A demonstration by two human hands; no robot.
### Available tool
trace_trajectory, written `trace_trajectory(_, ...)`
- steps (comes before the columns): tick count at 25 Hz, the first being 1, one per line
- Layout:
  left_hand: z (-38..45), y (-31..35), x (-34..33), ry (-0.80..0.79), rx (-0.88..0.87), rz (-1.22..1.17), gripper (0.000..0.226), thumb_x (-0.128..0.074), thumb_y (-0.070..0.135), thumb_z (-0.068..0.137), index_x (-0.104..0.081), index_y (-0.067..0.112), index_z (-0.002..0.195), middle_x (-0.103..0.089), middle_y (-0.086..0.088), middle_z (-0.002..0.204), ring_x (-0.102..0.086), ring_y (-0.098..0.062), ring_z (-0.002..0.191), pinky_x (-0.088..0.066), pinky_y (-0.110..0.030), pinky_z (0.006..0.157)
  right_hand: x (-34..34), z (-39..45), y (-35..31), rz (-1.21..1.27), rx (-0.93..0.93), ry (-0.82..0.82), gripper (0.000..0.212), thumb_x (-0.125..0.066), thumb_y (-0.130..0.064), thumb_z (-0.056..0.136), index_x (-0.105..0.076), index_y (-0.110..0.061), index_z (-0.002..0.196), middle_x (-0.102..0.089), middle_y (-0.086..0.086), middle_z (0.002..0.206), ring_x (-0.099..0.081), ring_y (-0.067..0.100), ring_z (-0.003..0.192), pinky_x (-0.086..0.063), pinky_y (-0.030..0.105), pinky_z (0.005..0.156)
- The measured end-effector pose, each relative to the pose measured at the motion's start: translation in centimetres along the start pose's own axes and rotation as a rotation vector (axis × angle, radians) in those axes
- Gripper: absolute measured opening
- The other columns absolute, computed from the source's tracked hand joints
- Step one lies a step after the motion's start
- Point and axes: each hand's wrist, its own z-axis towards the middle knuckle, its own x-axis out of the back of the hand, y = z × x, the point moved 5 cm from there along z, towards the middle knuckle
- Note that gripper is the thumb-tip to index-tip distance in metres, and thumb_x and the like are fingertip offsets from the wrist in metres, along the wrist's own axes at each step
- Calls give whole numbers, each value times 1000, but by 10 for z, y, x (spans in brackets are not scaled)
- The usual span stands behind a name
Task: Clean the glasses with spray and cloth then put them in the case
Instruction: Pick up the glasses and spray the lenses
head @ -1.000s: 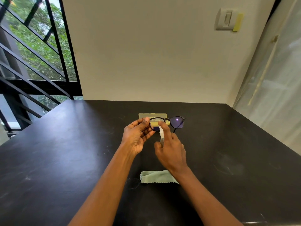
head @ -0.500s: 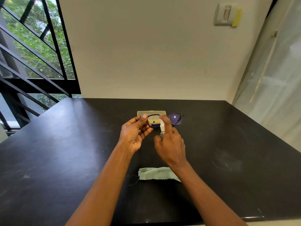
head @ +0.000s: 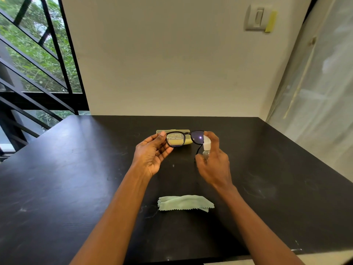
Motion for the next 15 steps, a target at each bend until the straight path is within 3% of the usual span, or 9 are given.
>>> trace_trajectory(2, 0, 0, -1, 2, 1, 7, 17, -65, 11, 82, -63, 6, 98, -70, -10, 79, -68, -17, 69, -59, -28, 58, 0, 0, 1, 14, 24, 14, 57, -56, -8, 82, -34, -20, 132, -55, 7, 74, -49, 14, 58, -33, 15, 49)
trace_trajectory(4, 0, 0, -1, 1, 6, 7, 18, -65, 11, 82, -63, 6, 100, -69, -10, 81, -67, -17, 70, -59, -28, 58, 2, 1, 5, 88, 21, 47, 57, -57, -5, 81, -34, -17, 132, -54, 6, 75, -48, 13, 58, -38, 21, 54)
trace_trajectory(8, 2, 1, 2, 6, 8, 4, 12, -65, 12, 82, -63, 8, 93, -71, -7, 69, -69, -14, 62, -59, -26, 56, 14, 10, 26, 165, -48, 149, 62, -58, -2, 81, -32, -19, 135, -54, 7, 83, -53, 19, 61, -45, 29, 58)
trace_trajectory(10, 3, 1, 4, 5, 6, 2, 9, -64, 12, 82, -63, 9, 90, -71, -4, 63, -69, -13, 59, -58, -26, 55, 22, 15, 43, 201, -54, 207, 63, -57, -1, 82, -29, -20, 136, -53, 10, 87, -54, 18, 61, -48, 26, 54)
trace_trajectory(13, 3, 1, 6, 8, 4, 1, 7, -65, 13, 82, -63, 10, 88, -71, -4, 62, -69, -12, 58, -58, -24, 53, 29, 26, 72, 218, -84, 213, 69, -53, -1, 86, -17, -36, 133, -49, 20, 110, -57, 25, 78, -44, 13, 58)
trace_trajectory(15, 3, 1, 6, 8, 2, 4, 5, -64, 13, 82, -64, 10, 86, -71, -4, 61, -69, -12, 58, -58, -24, 53, 31, 34, 91, 210, -85, 189, 70, -51, 0, 88, -14, -44, 127, -41, 22, 128, -56, 31, 94, -43, 13, 65)
